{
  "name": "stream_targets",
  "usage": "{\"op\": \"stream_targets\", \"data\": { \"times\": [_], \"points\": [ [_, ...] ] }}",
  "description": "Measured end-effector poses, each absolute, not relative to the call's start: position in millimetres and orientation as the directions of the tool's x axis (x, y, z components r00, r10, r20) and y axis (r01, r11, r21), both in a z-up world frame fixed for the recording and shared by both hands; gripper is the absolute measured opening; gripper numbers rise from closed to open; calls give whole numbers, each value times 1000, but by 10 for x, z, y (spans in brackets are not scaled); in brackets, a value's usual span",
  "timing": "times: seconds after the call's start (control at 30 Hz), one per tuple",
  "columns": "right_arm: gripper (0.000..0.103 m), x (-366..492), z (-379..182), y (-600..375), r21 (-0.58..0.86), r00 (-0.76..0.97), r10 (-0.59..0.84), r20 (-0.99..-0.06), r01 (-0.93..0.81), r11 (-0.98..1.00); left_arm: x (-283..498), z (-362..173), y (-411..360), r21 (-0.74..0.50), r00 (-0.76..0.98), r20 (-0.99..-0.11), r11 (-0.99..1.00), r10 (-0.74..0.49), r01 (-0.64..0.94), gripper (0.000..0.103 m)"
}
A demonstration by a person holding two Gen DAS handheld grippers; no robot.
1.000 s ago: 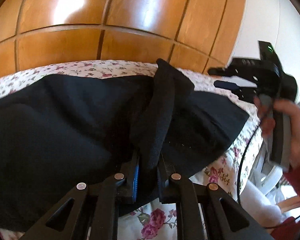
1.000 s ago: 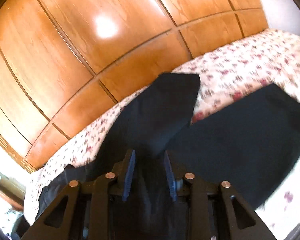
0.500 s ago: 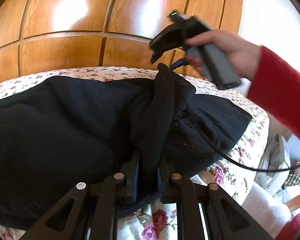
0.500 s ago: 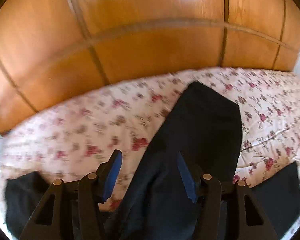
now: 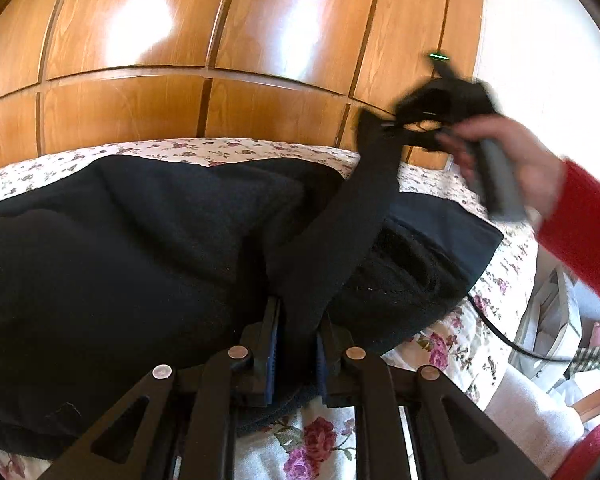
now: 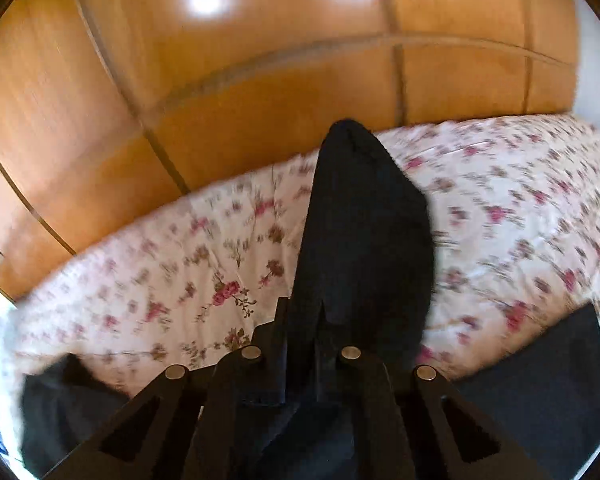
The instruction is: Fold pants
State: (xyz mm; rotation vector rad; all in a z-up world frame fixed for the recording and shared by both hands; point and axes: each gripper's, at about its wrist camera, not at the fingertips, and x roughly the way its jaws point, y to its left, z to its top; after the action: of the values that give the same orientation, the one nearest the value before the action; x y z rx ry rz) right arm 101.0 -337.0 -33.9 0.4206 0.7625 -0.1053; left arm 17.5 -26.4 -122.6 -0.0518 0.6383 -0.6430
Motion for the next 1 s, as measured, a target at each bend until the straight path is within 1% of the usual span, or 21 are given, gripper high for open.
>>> {"op": "stream_targets", "data": {
  "times": [0.03, 0.17, 0.27, 0.4, 0.5, 0.53, 0.57, 0.6, 0.63, 0.67, 0.7, 0.77, 0.8, 0.83, 0.87, 0.9, 0.93, 1.0],
  "points": [
    [9, 781, -297, -3473, 365, 756, 64, -651, 238, 900, 174, -1227, -263, -243, 618, -536, 805, -576, 541, 16],
    [9, 148, -347, -3709, 427, 810, 47, -585, 259, 866, 168, -1233, -248, -259, 619, -526, 803, -583, 536, 17],
    [9, -175, -538, -3830, 453, 801, 29, -599, 308, 837, 174, -1233, -242, -273, 616, -525, 801, -588, 533, 17],
    [9, -375, -879, -3959, 515, 778, 68, -624, 344, 785, 181, -1212, -242, -284, 608, -531, 801, -590, 528, 17],
    [12, -463, -1020, -4035, 572, 789, 100, -607, 346, 744, 183, -1186, -250, -291, 602, -538, 800, -590, 525, 17],
    [12, -477, -1055, -4072, 604, 799, 117, -590, 341, 720, 187, -1174, -254, -293, 599, -540, 800, -591, 524, 19],
    [16, -478, -1071, -4107, 626, 805, 129, -579, 338, 703, 192, -1164, -263, -292, 595, -544, 799, -591, 526, 21],
    [23, -479, -1087, -4160, 649, 813, 136, -567, 338, 682, 197, -1158, -275, -287, 594, -547, 798, -591, 530, 22],
    [26, -467, -1111, -4231, 671, 823, 127, -553, 350, 654, 197, -1147, -293, -275, 593, -550, 798, -588, 536, 23],
    [32, -490, -1125, -4308, 690, 834, 119, -540, 357, 629, 197, -1139, -308, -264, 594, -553, 799, -584, 540, 24],
    [34, -494, -1150, -4380, 714, 845, 112, -523, 362, 599, 190, -1128, -330, -248, 595, -559, 801, -578, 545, 24],
    [34, -503, -1196, -4558, 753, 855, 96, -510, 390, 530, 197, -1109, -364, -229, 594, -565, 800, -573, 554, 24],
    [32, -493, -1210, -4627, 770, 862, 94, -499, 391, 504, 205, -1096, -380, -225, 591, -569, 799, -572, 557, 24],
    [28, -469, -1215, -4706, 788, 869, 93, -485, 389, 478, 215, -1081, -391, -217, 591, -573, 801, -567, 558, 24],
    [10, -460, -1199, -4748, 789, 871, 88, -484, 391, 474, 220, -1061, -407, -203, 594, -580, 805, -557, 557, 24],
    [7, -446, -1164, -4784, 780, 866, 77, -494, 402, 480, 226, -1033, -419, -198, 589, -585, 803, -558, 563, 23],
    [7, -449, -1109, -4812, 772, 865, 65, -497, 407, 489, 233, -992, -425, -202, 585, -581, 796, -566, 571, 22],
    [7, -487, -956, -4802, 765, 881, 49, -470, 380, 520, 217, -878, -432, -191, 595, -559, 788, -577, 585, 19]
  ]
}}
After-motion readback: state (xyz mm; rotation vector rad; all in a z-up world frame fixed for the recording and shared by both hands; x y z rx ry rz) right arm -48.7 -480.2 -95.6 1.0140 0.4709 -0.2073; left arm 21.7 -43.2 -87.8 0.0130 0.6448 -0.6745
